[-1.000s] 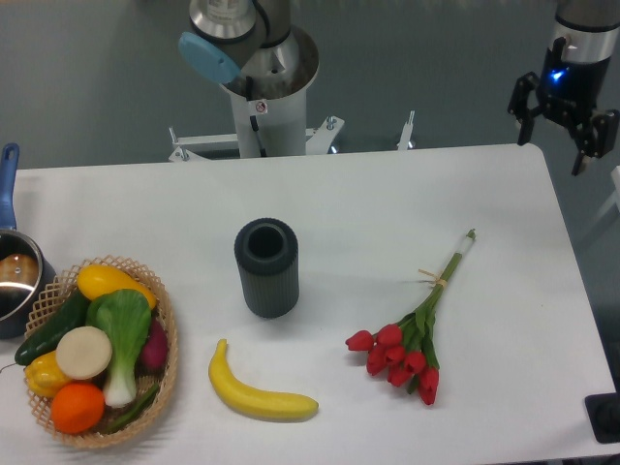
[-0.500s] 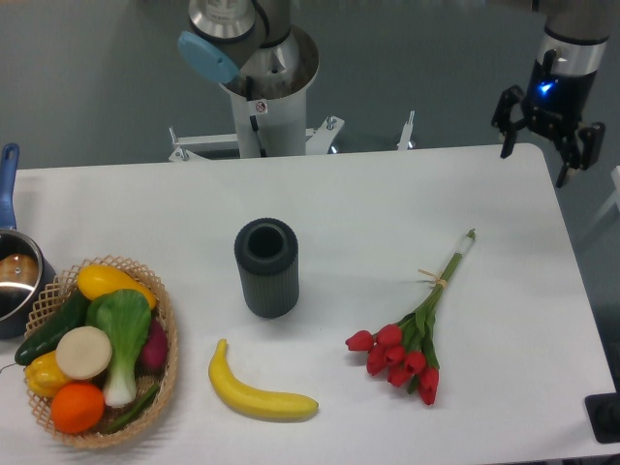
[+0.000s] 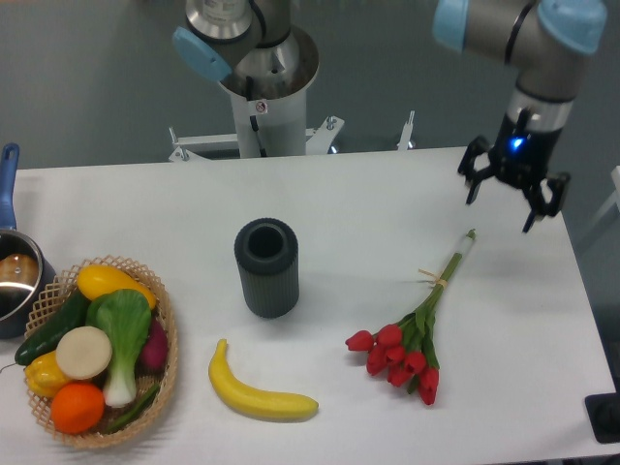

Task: Pick up the flowers from the table
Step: 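Move the open gripper down toward the stems of the red tulips, then lower the gripper around the tulip stems and close it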

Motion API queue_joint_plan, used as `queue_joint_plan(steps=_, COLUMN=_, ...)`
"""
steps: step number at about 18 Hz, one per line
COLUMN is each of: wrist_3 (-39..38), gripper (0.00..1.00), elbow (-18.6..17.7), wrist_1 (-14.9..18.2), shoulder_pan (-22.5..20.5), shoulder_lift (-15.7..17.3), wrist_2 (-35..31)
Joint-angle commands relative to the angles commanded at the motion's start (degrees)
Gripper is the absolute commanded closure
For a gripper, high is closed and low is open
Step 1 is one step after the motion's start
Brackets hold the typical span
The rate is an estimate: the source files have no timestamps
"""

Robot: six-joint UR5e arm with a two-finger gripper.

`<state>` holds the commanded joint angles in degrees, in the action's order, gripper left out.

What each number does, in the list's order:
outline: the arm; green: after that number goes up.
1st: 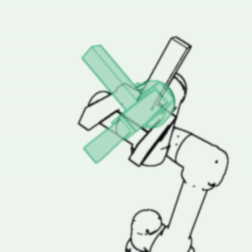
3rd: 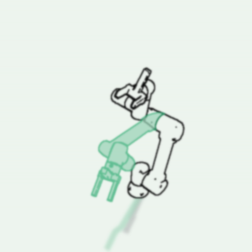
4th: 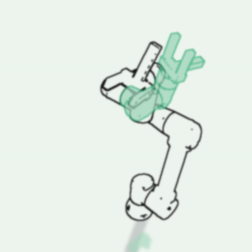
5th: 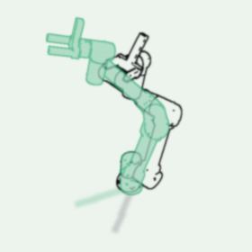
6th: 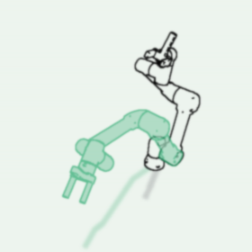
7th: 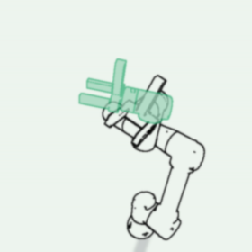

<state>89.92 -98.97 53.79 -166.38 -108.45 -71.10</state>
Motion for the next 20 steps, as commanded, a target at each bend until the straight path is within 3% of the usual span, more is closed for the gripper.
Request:
queue_joint_plan(steps=6, wrist_3=-8.0, gripper=0.0, elbow=1.5, wrist_1=-0.3, shoulder_pan=3.5, shoulder_lift=-4.7, wrist_2=-0.3)
queue_joint_plan(steps=11, wrist_3=-7.9, gripper=0.0, elbow=0.8, wrist_1=-4.6, shoulder_pan=4.7, shoulder_lift=-6.4, wrist_2=-0.4)
queue_joint_plan(steps=20, wrist_3=-8.0, gripper=0.0, elbow=0.8, wrist_1=-4.5, shoulder_pan=5.2, shoulder_lift=-10.0, wrist_2=-2.5)
